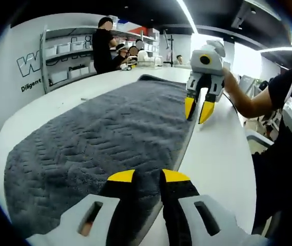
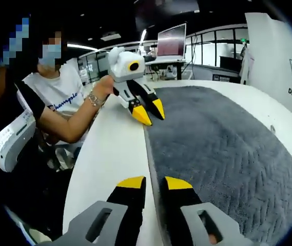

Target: Open the folded towel by lifting each exposed corner and separating the folded layers until the towel lies flat within the target outline without major curled edges

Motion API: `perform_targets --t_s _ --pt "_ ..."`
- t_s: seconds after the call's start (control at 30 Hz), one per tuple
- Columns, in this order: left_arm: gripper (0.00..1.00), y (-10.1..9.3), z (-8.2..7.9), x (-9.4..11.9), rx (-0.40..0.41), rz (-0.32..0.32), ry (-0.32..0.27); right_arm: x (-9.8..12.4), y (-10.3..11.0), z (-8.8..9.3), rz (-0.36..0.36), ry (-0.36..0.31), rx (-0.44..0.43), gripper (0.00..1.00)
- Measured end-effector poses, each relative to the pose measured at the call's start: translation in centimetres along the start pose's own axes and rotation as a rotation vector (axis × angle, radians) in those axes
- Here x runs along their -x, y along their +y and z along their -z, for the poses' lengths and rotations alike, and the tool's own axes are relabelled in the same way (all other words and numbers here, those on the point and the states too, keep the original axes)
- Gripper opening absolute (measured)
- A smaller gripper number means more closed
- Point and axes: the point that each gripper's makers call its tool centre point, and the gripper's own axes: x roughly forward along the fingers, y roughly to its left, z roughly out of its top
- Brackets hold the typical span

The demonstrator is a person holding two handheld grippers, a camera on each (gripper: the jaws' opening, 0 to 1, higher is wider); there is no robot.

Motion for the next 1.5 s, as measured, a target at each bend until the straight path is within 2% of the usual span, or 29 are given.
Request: perform_targets --t_s 0.03,0.07,0.17,0.43,0.67,0.77,0.87,0.9,0.97,1.0,1.07,1.13,1.17,1.2,1.27,1.33,1.5 --pt "0.16 0.0 0.0 0.1 0.002 0.0 -0.004 -0.1 0.0 0.3 0.0 0.01 0.001 0.05" --pt "0.15 0.0 0.1 0.2 0.004 0.0 -0.008 -0.1 -0.2 0.2 0.008 -0.006 0.01 0.02" --pt "0.07 0.1 0.3 0.4 0.015 0.0 -0.015 0.0 -0.2 0.2 -0.002 -0.003 -0.014 0.01" --pt "0.03 -0.3 0.5 0.6 0.025 0.005 -0.02 -0.1 0.4 0.3 -0.016 0.009 0.002 0.0" --pt "0.05 -0.8 0.6 0.8 0.012 0.011 -0.009 0.0 0.8 0.4 -0.025 -0.005 -0.014 0.01" --pt "0.15 -0.8 0.4 1.0 0.014 -0.003 -0.024 0.4 0.8 -0.5 -0.021 -0.067 -0.047 0.11" --pt "0.26 0.0 -0.3 2.3 0.018 -0.076 -0.076 2.0 0.3 -2.1 0.029 -0.161 -0.057 0.24" --pt "0.27 0.6 -0.4 3.3 0.037 -0.122 -0.102 3.1 -0.2 -2.7 0.072 -0.199 -0.059 0.26" --pt "0.3 1.9 -0.3 4.8 0.068 -0.205 -0.125 4.7 -1.1 -2.9 0.141 -0.218 -0.063 0.32" --pt "0.31 3.2 0.4 6.3 0.094 -0.286 -0.114 6.1 -1.8 -2.9 0.201 -0.232 -0.071 0.36" --pt "0.35 5.0 2.0 8.7 0.131 -0.406 -0.081 8.2 -2.7 -2.4 0.278 -0.231 -0.088 0.42" --pt "0.39 6.3 3.4 10.6 0.179 -0.496 -0.057 9.8 -3.4 -1.7 0.341 -0.214 -0.098 0.51" --pt "0.4 7.2 4.6 12.0 0.21 -0.558 -0.036 10.9 -3.9 -1.0 0.395 -0.199 -0.1 0.53" --pt "0.4 7.6 5.4 12.8 0.231 -0.591 -0.02 11.7 -4.1 -0.4 0.421 -0.182 -0.106 0.56" --pt "0.39 8.4 7.2 14.2 0.284 -0.641 0.012 13.1 -4.4 1.3 0.459 -0.143 -0.138 0.59" --pt "0.38 8.9 7.9 15.0 0.296 -0.671 0.026 14.0 -4.7 2.3 0.477 -0.129 -0.146 0.61" --pt "0.35 9.5 8.8 15.8 0.32 -0.68 0.03 16.8 -5.7 6.1 0.547 -0.093 -0.24 0.61"
